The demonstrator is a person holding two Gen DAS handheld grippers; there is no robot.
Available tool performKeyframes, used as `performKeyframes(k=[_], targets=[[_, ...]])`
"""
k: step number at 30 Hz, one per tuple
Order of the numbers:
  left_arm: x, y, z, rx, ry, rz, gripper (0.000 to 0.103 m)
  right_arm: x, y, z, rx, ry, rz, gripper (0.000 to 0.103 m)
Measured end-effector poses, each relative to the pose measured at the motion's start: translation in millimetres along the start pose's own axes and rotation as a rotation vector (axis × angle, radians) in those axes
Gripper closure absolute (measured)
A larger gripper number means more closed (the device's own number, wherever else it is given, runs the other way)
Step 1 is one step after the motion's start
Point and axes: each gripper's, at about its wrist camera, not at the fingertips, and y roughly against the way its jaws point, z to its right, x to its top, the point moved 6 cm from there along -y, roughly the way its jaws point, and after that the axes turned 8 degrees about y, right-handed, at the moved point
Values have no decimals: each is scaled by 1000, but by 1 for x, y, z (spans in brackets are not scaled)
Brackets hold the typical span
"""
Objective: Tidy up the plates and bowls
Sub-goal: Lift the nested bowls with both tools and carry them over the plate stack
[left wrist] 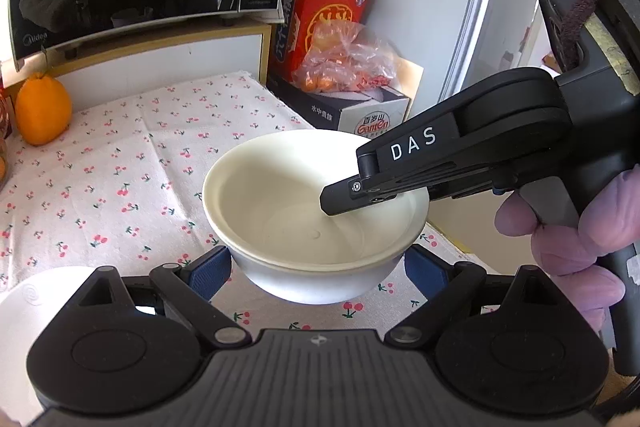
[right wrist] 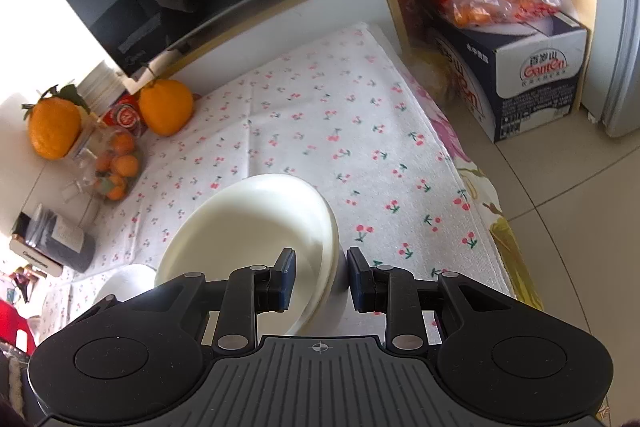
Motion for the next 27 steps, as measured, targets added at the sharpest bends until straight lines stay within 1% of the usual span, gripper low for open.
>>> performKeyframes(k=[15, 27], targets=[[4, 31, -12, 2, 14, 26, 10, 5, 17, -34, 57, 29, 13, 76], [0, 59, -37, 16, 33, 36, 10, 5, 19, -80, 115, 79, 5, 76]])
